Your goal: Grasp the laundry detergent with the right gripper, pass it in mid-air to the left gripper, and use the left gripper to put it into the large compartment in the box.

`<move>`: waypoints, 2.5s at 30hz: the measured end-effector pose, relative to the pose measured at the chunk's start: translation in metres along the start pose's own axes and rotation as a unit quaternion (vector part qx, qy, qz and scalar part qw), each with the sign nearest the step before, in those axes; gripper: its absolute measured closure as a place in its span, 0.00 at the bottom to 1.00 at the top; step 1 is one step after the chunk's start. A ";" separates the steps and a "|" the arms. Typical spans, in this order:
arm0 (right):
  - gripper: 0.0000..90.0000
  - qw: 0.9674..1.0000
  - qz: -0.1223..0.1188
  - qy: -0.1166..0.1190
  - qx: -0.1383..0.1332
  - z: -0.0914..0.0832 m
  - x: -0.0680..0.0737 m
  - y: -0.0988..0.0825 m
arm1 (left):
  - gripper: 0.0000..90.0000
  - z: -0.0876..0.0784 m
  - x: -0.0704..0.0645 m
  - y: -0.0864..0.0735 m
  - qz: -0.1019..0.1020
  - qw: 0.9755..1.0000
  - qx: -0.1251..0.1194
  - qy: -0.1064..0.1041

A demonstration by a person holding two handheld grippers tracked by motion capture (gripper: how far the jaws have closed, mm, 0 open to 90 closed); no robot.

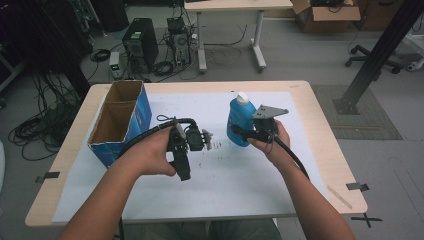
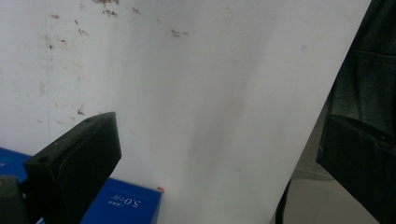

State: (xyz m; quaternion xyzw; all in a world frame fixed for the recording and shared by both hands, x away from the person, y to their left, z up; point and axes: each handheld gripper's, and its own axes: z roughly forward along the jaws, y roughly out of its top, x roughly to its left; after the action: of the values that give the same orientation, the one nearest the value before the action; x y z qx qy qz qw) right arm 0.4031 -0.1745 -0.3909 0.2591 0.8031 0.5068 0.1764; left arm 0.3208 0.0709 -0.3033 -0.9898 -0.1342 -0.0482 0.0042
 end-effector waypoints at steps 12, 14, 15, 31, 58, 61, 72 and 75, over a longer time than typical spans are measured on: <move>0.51 0.994 -0.057 0.090 0.003 -0.027 0.012 0.019 | 0.00 -0.010 0.003 0.001 0.004 1.000 -0.003 0.006; 0.51 0.992 -0.062 0.106 0.004 -0.030 0.013 0.019 | 0.00 -0.011 0.002 0.001 0.005 1.000 -0.005 0.007; 0.51 0.992 -0.063 0.110 0.003 -0.031 0.014 0.018 | 0.00 -0.011 0.002 0.001 0.005 1.000 -0.005 0.007; 0.51 0.967 -0.107 0.230 0.018 -0.038 0.026 0.002 | 0.00 -0.032 0.001 0.004 0.021 1.000 -0.019 0.001; 0.51 0.944 -0.143 0.295 0.021 -0.013 0.062 -0.010 | 0.00 -0.046 -0.003 0.017 0.061 0.998 -0.020 -0.011; 0.51 0.942 -0.151 0.299 0.021 -0.008 0.068 -0.008 | 0.00 -0.047 -0.004 0.019 0.062 0.998 -0.020 -0.010; 0.50 0.938 -0.156 0.309 0.019 0.007 0.082 -0.004 | 0.00 -0.049 -0.007 0.026 0.071 0.997 -0.015 -0.011; 0.50 0.938 -0.153 0.310 0.020 0.011 0.083 -0.003 | 0.00 -0.049 -0.008 0.029 0.073 0.997 -0.016 -0.012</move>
State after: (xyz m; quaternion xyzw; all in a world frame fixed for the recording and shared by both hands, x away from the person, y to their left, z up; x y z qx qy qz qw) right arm 0.3417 -0.1181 -0.4006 -0.0333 0.8576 0.5130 -0.0117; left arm 0.3159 0.0401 -0.2547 -0.9973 -0.0613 -0.0385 -0.0099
